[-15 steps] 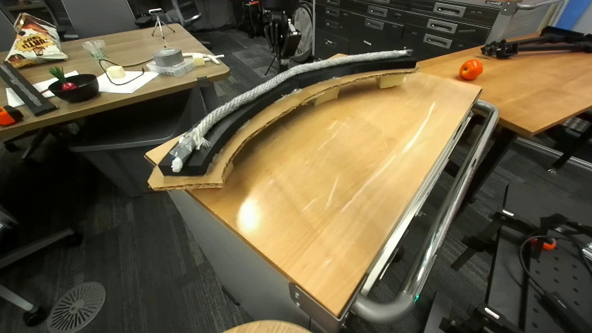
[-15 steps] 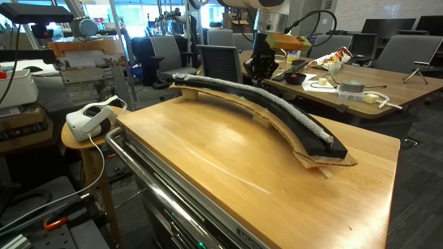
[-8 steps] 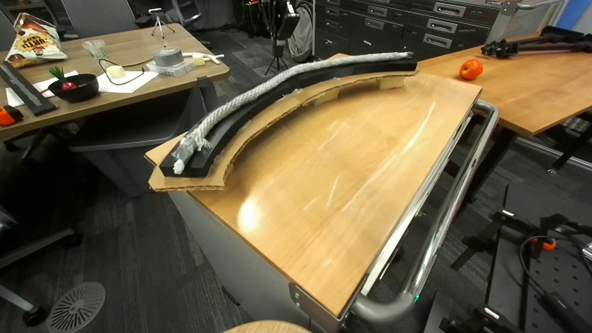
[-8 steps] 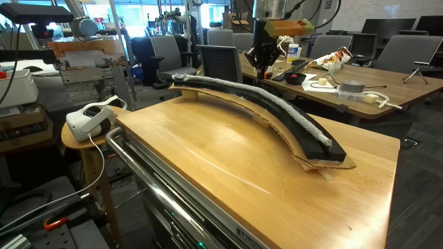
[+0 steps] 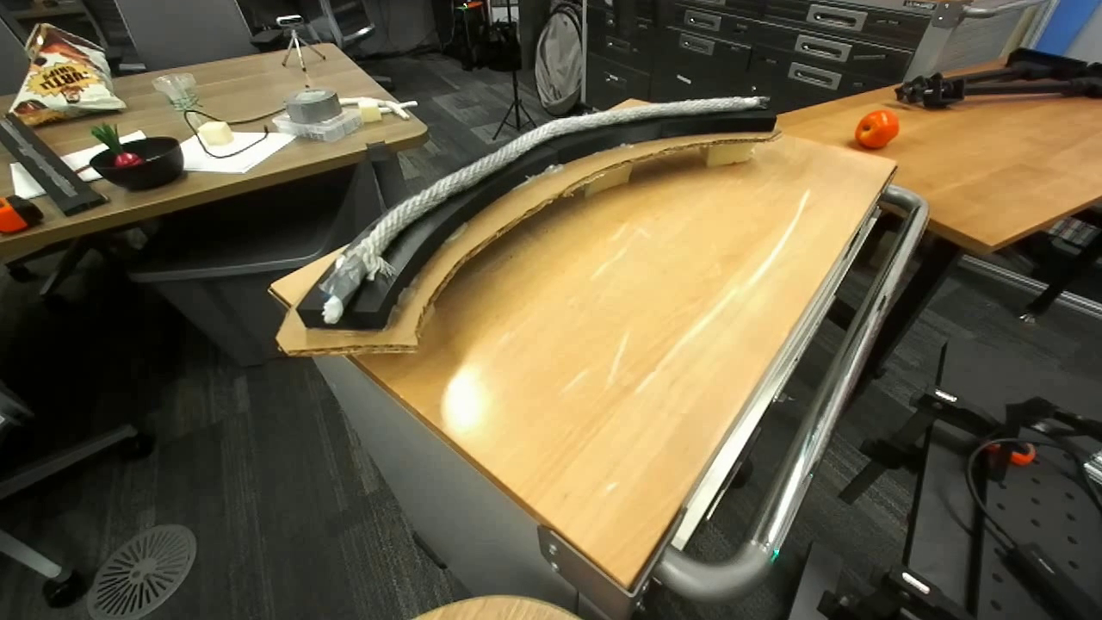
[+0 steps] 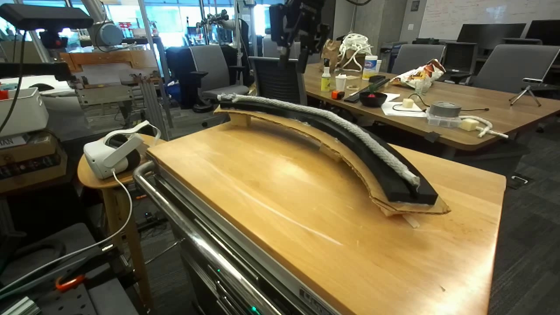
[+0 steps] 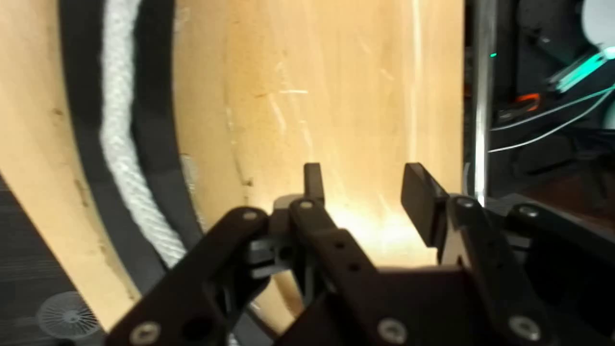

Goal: Put the white rope on the black board

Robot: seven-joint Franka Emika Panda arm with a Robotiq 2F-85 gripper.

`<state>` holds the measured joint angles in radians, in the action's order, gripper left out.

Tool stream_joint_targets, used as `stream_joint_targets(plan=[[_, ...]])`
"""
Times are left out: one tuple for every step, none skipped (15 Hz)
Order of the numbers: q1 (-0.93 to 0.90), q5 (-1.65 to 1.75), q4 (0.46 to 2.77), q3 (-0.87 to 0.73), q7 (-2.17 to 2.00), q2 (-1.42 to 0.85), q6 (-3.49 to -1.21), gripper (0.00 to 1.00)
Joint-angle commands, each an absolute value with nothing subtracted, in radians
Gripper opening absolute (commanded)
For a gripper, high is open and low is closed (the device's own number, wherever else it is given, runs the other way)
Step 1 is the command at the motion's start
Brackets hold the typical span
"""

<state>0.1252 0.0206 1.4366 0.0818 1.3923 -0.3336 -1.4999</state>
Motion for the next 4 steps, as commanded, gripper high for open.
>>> stream_joint_targets(plan=[[0.11, 0.0, 1.454, 0.06, 1.426, -0.309, -1.468, 0.56], [0.112, -0.013, 1.474, 0.057, 1.448, -0.289, -1.453, 0.62], [0.114, -0.019, 1.489, 0.055, 1.459, -0.277, -1.451, 0.69], [0.115, -0.022, 1.499, 0.053, 1.467, -0.271, -1.451, 0.72]])
